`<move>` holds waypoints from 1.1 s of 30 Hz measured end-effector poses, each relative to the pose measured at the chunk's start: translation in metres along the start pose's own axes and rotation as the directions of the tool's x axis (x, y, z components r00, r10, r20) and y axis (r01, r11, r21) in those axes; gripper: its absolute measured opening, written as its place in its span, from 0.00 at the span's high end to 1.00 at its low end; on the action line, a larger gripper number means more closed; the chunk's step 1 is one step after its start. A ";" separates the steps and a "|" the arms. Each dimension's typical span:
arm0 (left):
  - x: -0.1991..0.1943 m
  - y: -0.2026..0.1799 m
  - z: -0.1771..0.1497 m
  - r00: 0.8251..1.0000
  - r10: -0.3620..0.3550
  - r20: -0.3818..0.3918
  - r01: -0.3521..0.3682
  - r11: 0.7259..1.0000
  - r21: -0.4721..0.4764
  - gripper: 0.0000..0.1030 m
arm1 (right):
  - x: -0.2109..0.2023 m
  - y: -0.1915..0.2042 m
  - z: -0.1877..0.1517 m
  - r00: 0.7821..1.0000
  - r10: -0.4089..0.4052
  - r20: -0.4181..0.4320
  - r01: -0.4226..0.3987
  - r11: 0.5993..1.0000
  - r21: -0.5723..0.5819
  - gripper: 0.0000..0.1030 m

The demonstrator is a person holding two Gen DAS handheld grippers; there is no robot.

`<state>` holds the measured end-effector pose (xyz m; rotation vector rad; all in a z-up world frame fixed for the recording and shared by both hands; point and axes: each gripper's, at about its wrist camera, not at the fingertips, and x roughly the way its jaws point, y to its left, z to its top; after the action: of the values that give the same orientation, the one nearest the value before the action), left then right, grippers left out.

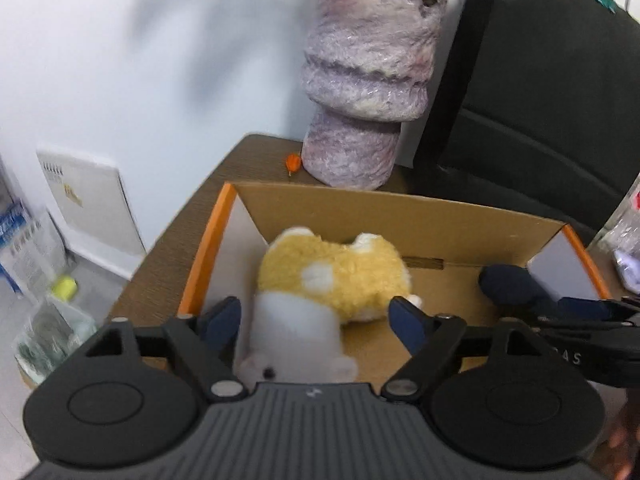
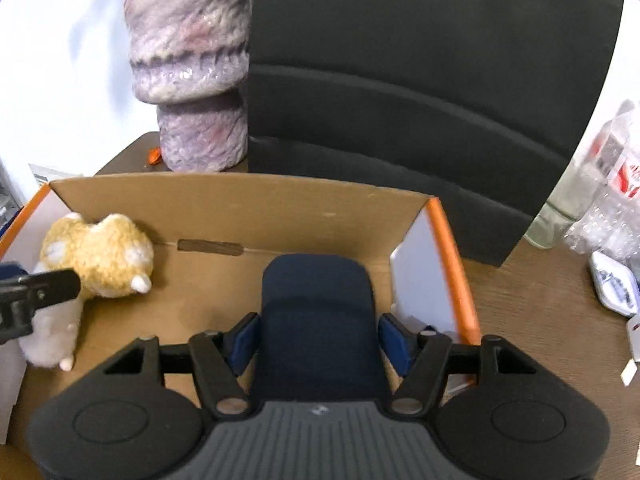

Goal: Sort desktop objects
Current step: 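Carry hamster and pouch into the cardboard box and open both tools, then withdraw both open tools from the box back over the table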

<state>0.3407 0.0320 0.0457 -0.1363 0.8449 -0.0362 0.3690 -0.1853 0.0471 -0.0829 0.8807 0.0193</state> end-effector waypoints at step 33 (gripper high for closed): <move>-0.230 0.018 -0.245 0.975 -0.065 0.211 0.046 0.995 0.094 0.00 | -0.231 0.003 -0.252 0.965 0.184 0.187 -0.212 0.967 0.144 0.08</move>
<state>0.0040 0.0432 0.0535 -0.0783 0.6236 -0.1093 0.0276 -0.1982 0.0657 0.1583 0.7120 0.1399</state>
